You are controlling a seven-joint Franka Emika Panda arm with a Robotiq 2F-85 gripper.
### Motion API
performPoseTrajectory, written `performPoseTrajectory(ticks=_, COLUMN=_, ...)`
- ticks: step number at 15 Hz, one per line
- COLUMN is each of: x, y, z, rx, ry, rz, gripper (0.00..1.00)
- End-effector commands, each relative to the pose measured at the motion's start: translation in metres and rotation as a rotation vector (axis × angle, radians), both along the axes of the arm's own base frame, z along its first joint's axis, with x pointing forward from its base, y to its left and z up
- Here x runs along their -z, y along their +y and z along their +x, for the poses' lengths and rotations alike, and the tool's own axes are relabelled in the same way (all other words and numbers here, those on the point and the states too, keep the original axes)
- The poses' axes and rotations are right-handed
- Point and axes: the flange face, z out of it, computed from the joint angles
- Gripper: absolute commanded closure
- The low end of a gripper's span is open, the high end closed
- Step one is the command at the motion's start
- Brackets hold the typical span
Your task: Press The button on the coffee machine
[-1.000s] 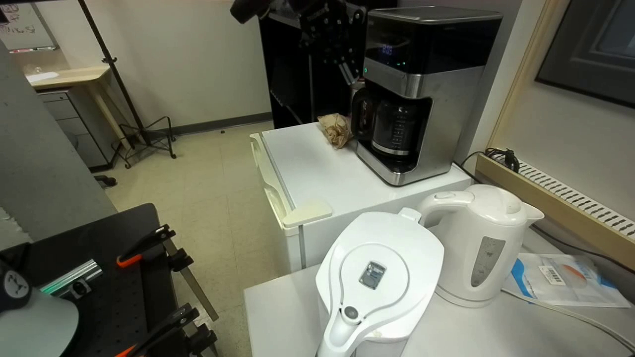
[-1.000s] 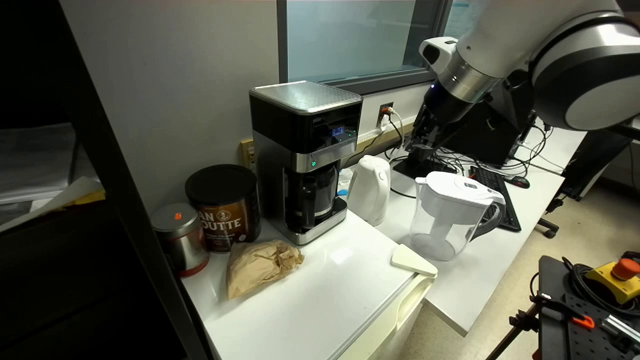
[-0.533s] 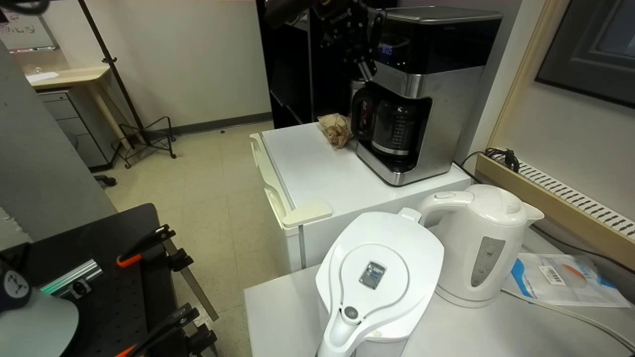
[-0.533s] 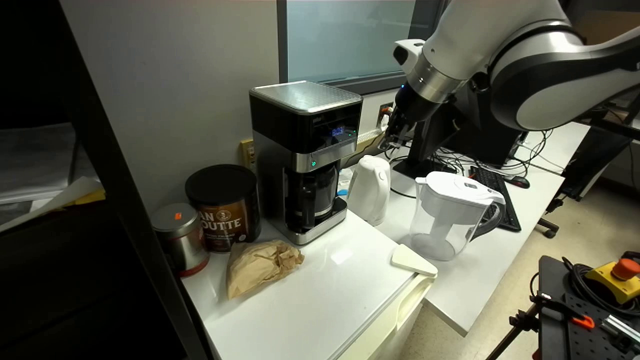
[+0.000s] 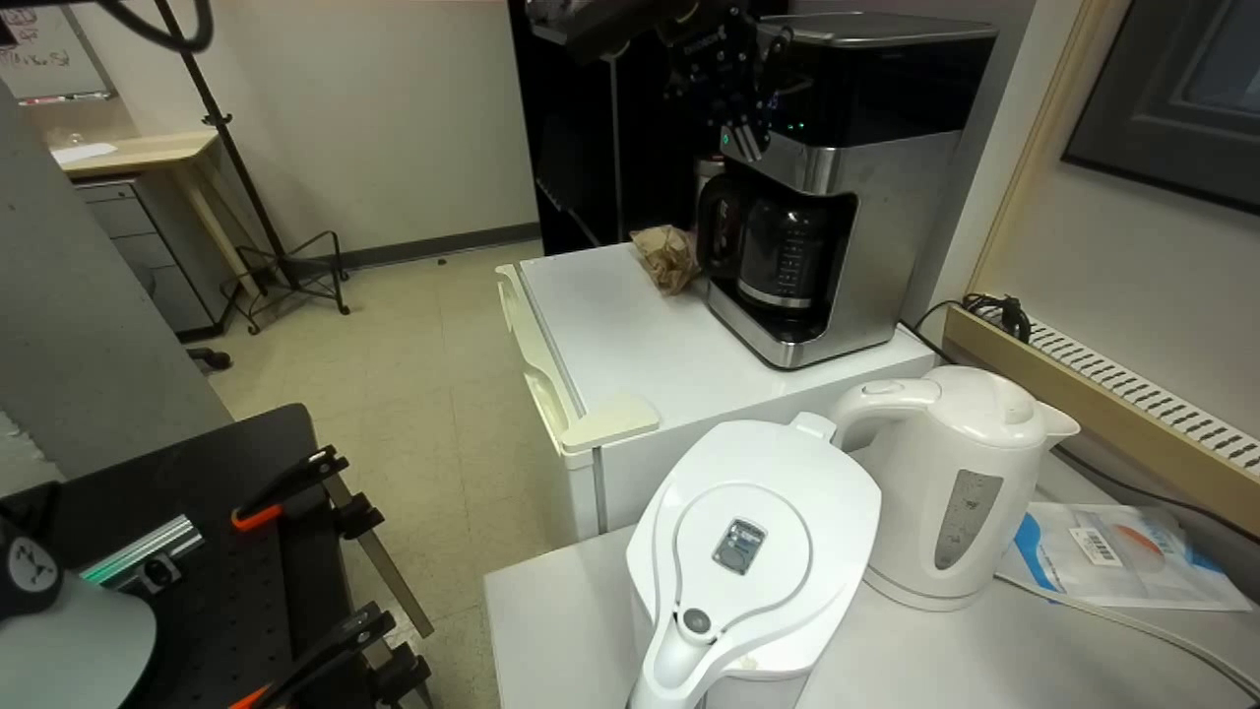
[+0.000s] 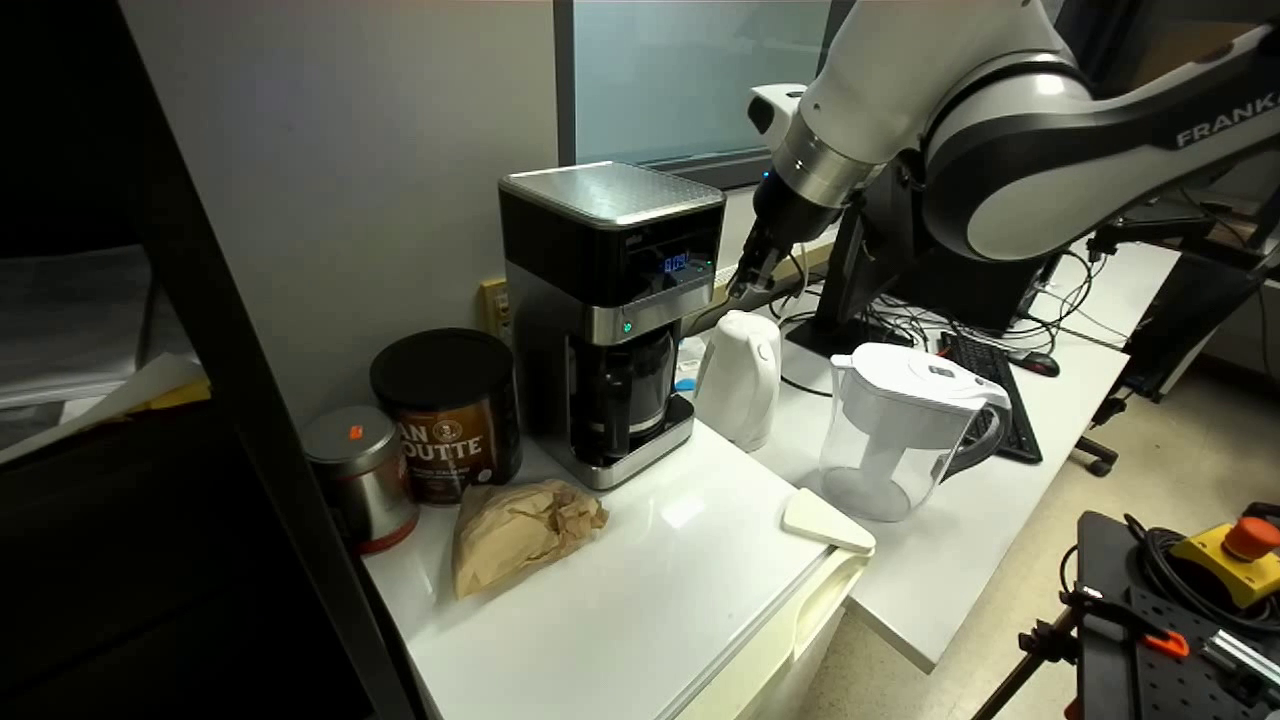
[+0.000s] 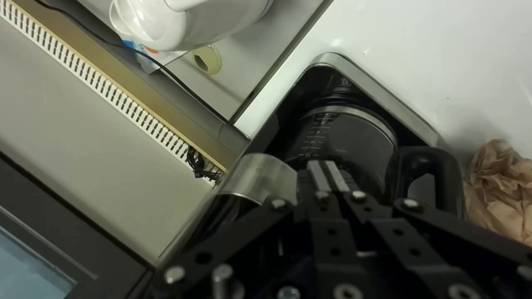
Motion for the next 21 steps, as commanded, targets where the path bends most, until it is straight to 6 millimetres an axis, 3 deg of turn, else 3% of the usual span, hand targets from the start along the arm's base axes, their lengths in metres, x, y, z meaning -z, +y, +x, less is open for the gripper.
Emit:
performPoseTrajectory(ticks=1, x=0.000, y=0.002, z=0.017, rx=0.002, ry=-0.029, rz=-0.004, gripper=0.99)
performPoseTrajectory(ticks=13, x=0.003, y=0.012, z=0.041, rx=-0.023, ry=-0.058, rz=-0.004, gripper=0.98)
performPoseTrajectory(ticks=18, x=0.002, y=0.011, z=0.042, rx=-0.023, ry=-0.063, rz=-0.004, gripper=0.98)
performPoseTrajectory(ticks=21, x=0.004, y=0.013, z=0.030, rx=-0.036, ry=-0.043, rz=-0.014, gripper=0.98)
